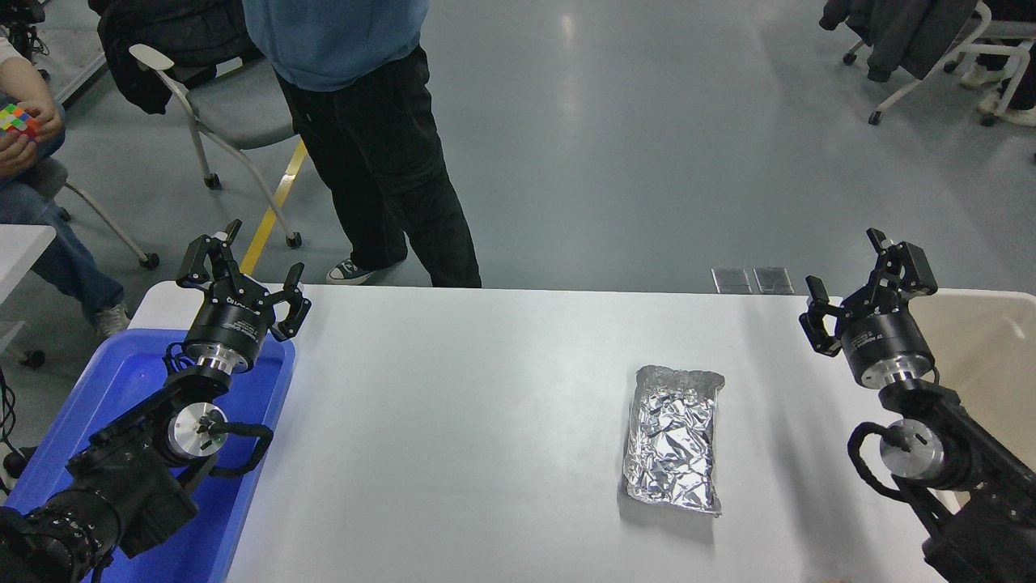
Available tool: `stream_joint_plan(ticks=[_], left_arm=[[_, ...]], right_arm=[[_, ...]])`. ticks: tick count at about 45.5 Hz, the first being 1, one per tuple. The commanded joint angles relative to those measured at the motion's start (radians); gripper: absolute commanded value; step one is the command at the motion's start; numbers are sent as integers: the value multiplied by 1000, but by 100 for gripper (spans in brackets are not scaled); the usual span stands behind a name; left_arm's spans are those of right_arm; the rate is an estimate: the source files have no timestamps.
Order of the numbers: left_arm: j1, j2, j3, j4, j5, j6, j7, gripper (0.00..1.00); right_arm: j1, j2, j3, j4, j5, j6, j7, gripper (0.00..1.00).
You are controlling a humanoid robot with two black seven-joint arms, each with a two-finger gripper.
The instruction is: Dispose of the paper cup in the dustbin
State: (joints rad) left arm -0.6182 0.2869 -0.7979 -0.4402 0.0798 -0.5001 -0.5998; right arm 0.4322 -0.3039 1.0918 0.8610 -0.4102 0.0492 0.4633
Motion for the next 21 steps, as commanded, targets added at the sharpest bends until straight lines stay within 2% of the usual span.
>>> stream_joint_plan(ticks=[1, 21], left_arm=[[0, 0, -1, 0, 0, 0, 0, 100], [0, 0, 0, 0, 0, 0, 0, 100]], right_arm=[[23, 46, 10, -22, -35, -2, 12, 99], [26, 45, 10, -42, -35, -8, 12, 99]])
